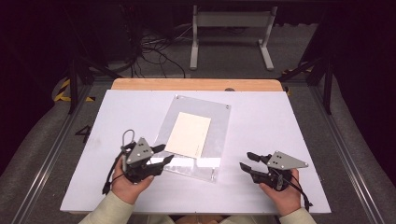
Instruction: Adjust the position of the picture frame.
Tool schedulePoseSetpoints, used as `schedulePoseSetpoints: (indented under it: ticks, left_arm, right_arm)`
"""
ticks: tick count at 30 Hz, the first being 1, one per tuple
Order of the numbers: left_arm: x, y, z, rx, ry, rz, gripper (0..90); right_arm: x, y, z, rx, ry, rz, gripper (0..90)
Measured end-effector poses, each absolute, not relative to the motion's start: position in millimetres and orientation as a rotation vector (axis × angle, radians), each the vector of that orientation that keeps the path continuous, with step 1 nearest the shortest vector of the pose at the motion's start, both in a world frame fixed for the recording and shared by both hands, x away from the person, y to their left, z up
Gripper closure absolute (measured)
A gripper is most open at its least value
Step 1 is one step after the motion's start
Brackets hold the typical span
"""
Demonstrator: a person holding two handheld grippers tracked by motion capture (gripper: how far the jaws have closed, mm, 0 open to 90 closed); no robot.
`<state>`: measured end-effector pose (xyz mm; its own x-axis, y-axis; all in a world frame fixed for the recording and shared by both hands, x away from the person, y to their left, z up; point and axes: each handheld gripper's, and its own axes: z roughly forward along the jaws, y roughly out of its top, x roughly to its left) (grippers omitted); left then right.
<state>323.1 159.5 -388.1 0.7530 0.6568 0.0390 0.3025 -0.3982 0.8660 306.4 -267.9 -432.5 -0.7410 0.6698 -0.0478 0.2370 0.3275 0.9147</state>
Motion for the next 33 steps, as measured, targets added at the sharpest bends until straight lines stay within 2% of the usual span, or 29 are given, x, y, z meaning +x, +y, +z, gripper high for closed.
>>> schedulePoseSetpoints:
  ticks: [4, 8, 10, 16, 20, 23, 29, 30, 33]
  left_arm:
    - [326.6, 180.4, -392.0, 1.979, 0.799, 0.527, 35.3]
    - [329.0, 191.2, -397.9, 1.975, 0.815, 0.532, 32.1]
    - [333.3, 195.0, -407.6, 2.005, 0.825, 0.495, 31.0]
    - [345.0, 194.8, -426.2, 2.073, 0.848, 0.429, 46.5]
    - [347.5, 195.3, -430.4, 2.089, 0.839, 0.406, 69.6]
    - [347.3, 195.5, -430.2, 2.098, 0.839, 0.441, 84.7]
    - [334.7, 182.2, -424.8, 2.170, 0.737, 0.382, 85.3]
    - [331.4, 177.8, -423.9, 2.184, 0.710, 0.370, 85.3]
    - [316.3, 155.8, -422.2, 2.239, 0.580, 0.323, 85.2]
  right_arm:
    - [304.7, -257.1, -432.7, 0.743, 2.206, 1.400, 50.9]
    - [302.4, -246.1, -433.8, 0.688, 2.243, 1.384, 50.9]
    - [302.0, -242.3, -434.4, 0.674, 2.255, 1.397, 51.6]
    - [301.2, -236.1, -436.8, 0.657, 2.296, 1.443, 52.7]
    - [299.9, -230.9, -437.9, 0.630, 2.322, 1.440, 52.4]
    - [299.4, -229.3, -438.3, 0.623, 2.330, 1.436, 52.4]
    - [299.3, -232.7, -436.8, 0.636, 2.318, 1.449, 51.2]
    - [297.6, -235.8, -434.1, 0.594, 2.323, 1.463, 46.4]
    - [295.6, -242.6, -429.2, 0.567, 2.319, 1.514, 43.0]
